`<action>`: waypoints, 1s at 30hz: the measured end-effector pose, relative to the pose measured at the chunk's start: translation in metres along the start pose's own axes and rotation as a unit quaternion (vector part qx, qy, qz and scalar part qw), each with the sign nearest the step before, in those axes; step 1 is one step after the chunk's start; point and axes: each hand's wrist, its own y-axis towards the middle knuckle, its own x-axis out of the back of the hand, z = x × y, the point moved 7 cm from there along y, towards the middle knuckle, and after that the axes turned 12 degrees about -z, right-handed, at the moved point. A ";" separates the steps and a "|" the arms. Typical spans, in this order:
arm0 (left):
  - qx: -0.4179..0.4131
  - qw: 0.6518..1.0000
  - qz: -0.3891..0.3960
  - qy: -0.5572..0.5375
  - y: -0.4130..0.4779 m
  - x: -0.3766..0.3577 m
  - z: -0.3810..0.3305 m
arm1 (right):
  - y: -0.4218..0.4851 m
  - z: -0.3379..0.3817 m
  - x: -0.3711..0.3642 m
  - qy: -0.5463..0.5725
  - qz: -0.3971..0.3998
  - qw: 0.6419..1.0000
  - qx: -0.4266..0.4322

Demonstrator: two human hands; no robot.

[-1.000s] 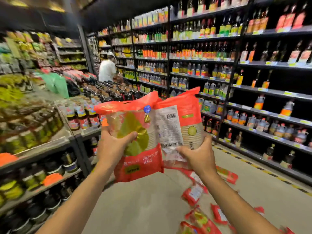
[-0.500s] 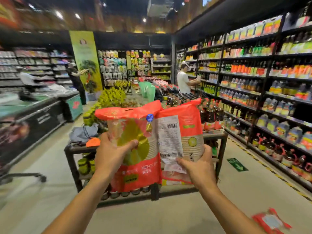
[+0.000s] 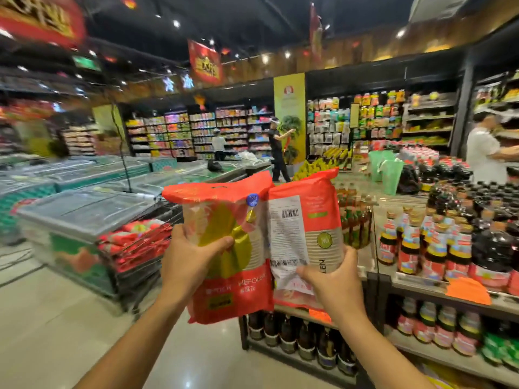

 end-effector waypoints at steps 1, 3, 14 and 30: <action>-0.002 1.000 -0.017 0.004 0.004 0.004 0.002 | 0.006 -0.001 -0.010 0.004 0.015 1.000 0.001; -0.008 0.998 -0.055 0.022 0.009 0.015 0.002 | 0.014 -0.003 -0.032 0.013 0.046 0.999 0.002; 0.036 0.979 -0.163 0.118 0.038 0.073 0.031 | 0.013 -0.002 -0.146 0.056 0.165 0.985 0.003; 0.077 0.973 -0.194 0.095 0.179 0.068 0.127 | 0.060 0.001 -0.320 0.044 0.194 0.979 0.034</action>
